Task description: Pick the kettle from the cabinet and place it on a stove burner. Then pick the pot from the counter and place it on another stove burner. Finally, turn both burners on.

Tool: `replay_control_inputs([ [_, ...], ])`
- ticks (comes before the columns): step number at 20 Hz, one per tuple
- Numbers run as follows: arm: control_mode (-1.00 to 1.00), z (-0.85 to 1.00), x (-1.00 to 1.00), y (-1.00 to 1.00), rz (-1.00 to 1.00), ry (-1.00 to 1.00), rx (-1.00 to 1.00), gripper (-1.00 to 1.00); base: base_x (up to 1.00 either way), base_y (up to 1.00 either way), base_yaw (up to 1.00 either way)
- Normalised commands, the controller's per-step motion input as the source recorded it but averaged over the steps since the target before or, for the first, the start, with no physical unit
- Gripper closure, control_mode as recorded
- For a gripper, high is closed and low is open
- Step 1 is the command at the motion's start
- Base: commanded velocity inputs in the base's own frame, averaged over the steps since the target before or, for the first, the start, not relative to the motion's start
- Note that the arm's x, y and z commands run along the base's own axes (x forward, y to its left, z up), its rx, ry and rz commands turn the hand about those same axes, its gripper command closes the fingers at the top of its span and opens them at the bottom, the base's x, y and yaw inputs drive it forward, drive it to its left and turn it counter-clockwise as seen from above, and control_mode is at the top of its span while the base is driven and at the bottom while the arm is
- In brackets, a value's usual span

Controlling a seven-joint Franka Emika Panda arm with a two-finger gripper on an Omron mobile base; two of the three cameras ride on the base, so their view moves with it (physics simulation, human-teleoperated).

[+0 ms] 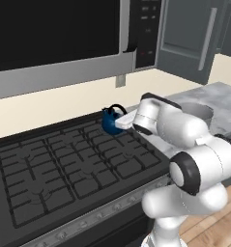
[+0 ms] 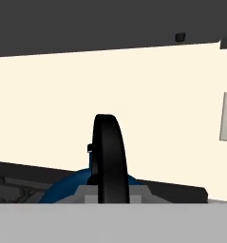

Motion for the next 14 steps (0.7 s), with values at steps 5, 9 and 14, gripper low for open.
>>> replay_control_inputs([
  [5,-1.00,0.00,0.21,0.00,0.01,0.00,0.00,1.00,0.00,0.00,0.00],
  [9,-1.00,0.00,0.21,0.00,0.01,-0.01,0.00,1.00,0.00,0.00,0.00],
  [14,-1.00,0.00,0.21,0.00,0.00,0.00,0.00,1.00,0.00,0.00,0.00],
])
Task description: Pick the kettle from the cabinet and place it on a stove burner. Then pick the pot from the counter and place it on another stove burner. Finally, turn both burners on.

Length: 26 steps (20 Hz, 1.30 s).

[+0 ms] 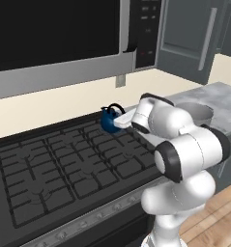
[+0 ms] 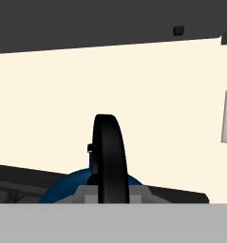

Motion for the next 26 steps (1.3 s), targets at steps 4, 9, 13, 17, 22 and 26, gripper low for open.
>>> replay_control_inputs([
  [4,-1.00,0.00,0.21,0.00,0.00,0.00,0.00,1.00,0.00,0.00,0.00],
  [9,-1.00,-0.04,0.18,0.00,0.00,0.00,0.00,1.00,0.00,0.00,0.00],
  [13,-1.00,-0.15,0.18,0.00,0.00,0.00,0.00,1.00,0.00,0.00,0.00],
  [17,-1.00,-0.18,0.20,0.00,0.00,0.00,0.00,1.00,0.00,0.00,0.00],
  [22,-1.00,-0.16,0.19,0.02,0.00,0.00,0.00,1.00,0.00,0.00,0.00],
  [26,-1.00,-0.14,0.16,0.07,0.00,0.00,0.00,1.00,0.00,0.00,0.00],
])
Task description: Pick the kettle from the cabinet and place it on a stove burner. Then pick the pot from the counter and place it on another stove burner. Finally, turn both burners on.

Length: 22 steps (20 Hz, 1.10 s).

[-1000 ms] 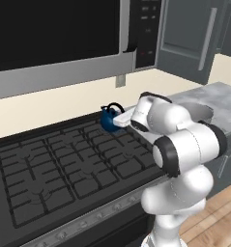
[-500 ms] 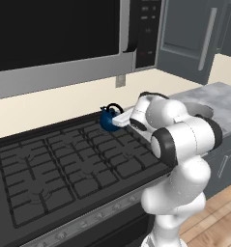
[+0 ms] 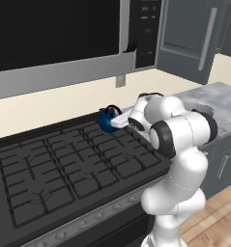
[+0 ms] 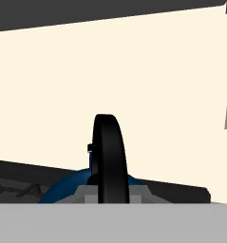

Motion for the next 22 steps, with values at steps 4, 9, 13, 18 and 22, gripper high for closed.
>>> replay_control_inputs([
  [4,-1.00,-0.12,0.18,0.10,0.00,0.00,0.00,1.00,0.00,0.00,0.00],
  [9,-1.00,-0.08,0.19,0.07,0.00,0.00,0.00,1.00,0.00,0.00,0.00],
  [13,-1.00,-0.06,0.18,0.03,0.00,0.00,-0.01,1.00,0.00,0.00,0.00],
  [18,-1.00,-0.07,0.10,0.00,0.00,0.00,0.00,1.00,0.00,0.00,0.00],
  [22,-1.00,-0.07,0.19,0.00,0.00,0.00,0.00,1.00,0.00,0.00,0.00],
])
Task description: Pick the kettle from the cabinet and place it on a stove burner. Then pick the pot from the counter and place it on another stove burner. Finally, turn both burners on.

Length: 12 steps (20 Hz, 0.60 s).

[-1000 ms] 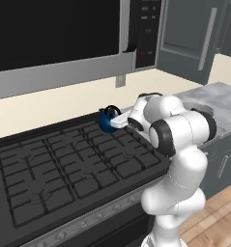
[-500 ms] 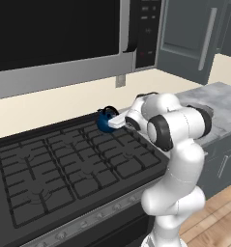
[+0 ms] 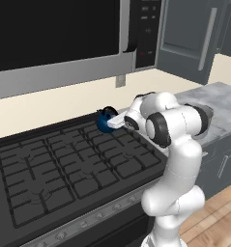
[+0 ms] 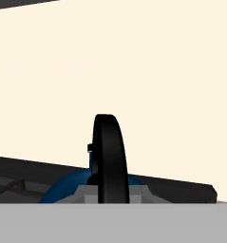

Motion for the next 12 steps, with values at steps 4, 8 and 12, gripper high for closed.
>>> replay_control_inputs([
  [4,-1.00,-0.09,0.21,0.00,0.00,0.00,0.00,1.00,0.00,0.00,0.00],
  [8,-1.00,-0.09,0.22,0.07,0.00,0.00,0.00,1.00,0.00,0.00,0.00],
  [12,-1.00,-0.08,0.18,0.08,0.00,0.00,0.00,1.00,0.00,0.00,0.00],
])
